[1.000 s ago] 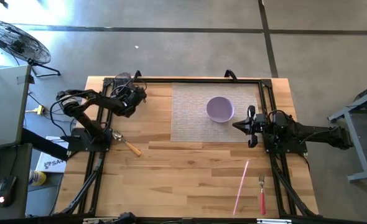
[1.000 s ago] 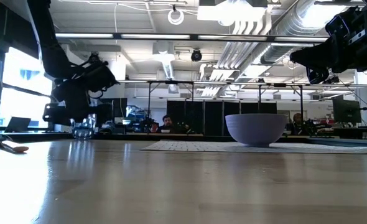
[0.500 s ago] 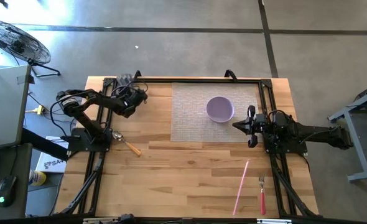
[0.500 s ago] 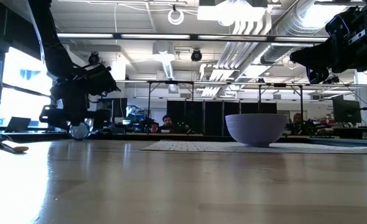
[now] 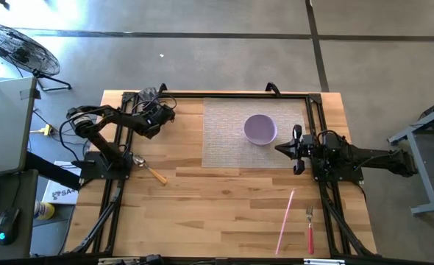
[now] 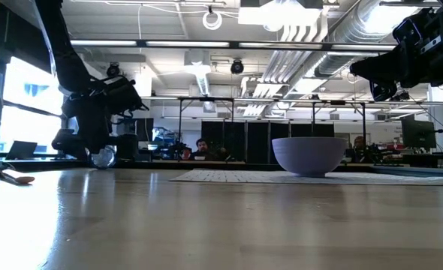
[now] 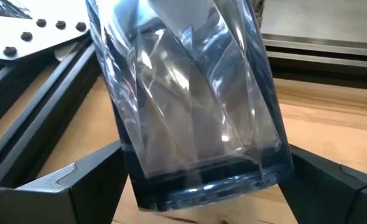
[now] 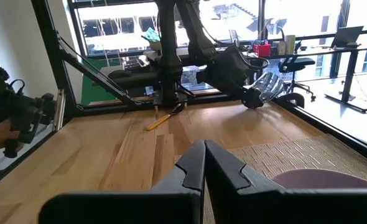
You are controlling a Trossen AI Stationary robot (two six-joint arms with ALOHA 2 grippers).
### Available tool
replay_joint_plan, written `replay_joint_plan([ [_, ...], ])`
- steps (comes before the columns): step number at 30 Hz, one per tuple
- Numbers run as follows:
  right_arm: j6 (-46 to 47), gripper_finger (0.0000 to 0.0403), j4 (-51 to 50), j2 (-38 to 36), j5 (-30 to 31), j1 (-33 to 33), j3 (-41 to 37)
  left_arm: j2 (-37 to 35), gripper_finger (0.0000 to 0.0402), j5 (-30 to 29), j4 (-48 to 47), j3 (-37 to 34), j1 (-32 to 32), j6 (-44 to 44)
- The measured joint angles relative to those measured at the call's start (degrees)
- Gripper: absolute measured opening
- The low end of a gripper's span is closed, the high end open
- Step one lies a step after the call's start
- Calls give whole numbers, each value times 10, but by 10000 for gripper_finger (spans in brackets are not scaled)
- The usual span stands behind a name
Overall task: Pick & Place Utensil
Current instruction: Put the black cup on the gray table mat to the top right of the purple bowl
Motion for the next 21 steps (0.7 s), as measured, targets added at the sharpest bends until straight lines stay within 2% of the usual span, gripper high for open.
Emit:
replay_joint_plan([
  [8,0,3,0,0,0,0,0,0,363,6,0,1,0,2],
  [14,0,3,0,0,0,0,0,0,314,16,-4,1,0,4],
  [21,0,3,0,0,0,0,0,-2,314,9,-54,2,-1,4],
])
